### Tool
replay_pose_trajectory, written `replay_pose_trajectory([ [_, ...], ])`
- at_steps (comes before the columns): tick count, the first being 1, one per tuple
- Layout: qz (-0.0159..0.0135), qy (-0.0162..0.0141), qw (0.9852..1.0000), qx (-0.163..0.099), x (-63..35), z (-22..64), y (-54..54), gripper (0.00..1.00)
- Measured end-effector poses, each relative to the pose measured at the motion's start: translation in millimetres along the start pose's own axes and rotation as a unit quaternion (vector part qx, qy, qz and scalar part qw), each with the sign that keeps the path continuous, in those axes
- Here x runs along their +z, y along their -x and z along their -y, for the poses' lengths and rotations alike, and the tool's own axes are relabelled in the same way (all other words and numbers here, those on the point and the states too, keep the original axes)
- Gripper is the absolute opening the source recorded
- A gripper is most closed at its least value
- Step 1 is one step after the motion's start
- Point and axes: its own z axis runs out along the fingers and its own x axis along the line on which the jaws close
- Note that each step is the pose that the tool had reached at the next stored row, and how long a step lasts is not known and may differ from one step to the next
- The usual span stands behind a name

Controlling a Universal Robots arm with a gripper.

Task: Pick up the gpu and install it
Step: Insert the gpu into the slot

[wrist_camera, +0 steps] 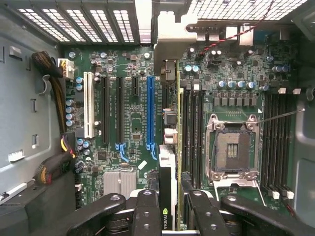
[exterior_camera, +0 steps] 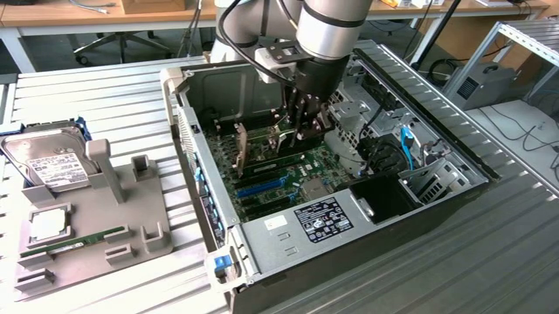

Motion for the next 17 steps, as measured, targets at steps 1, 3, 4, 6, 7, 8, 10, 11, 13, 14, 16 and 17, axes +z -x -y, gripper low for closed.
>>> replay_pose_trajectory([
  [1, 0.0, 0.0, 1.0, 0.0, 0.0, -0.1, -1.3, 0.27],
  [3, 0.0, 0.0, 1.0, 0.0, 0.0, -0.3, -3.0, 0.27],
  [4, 0.0, 0.0, 1.0, 0.0, 0.1, -0.4, -3.2, 0.27],
  [6, 0.0, 0.0, 1.0, 0.0, 0.0, -0.4, -3.2, 0.27],
  [7, -0.0001, 0.0, 1.0, 0.0, 0.0, -0.4, -3.3, 0.27],
  [8, 0.0, 0.0, 1.0, 0.0, 0.0, -0.4, -3.3, 0.27],
  [10, -0.0001, -0.0001, 1.0, 0.0, 0.0, -2.2, -3.3, 0.27],
  [11, -0.0001, -0.0004, 1.0, 0.0, 0.0, -3.3, -3.3, 0.27],
  [13, 0.0, -0.0011, 1.0, 0.0, 0.1, -6.8, -3.3, 0.27],
  [14, -0.0001, -0.0014, 1.0, 0.0, 0.1, -8.1, -3.2, 0.27],
  [16, 0.0, -0.0022, 1.0, 0.0, 0.3, -10.5, -3.2, 0.27],
  [17, 0.0001, -0.0027, 1.0, 0.0, 0.7, -11.8, -3.3, 0.27],
])
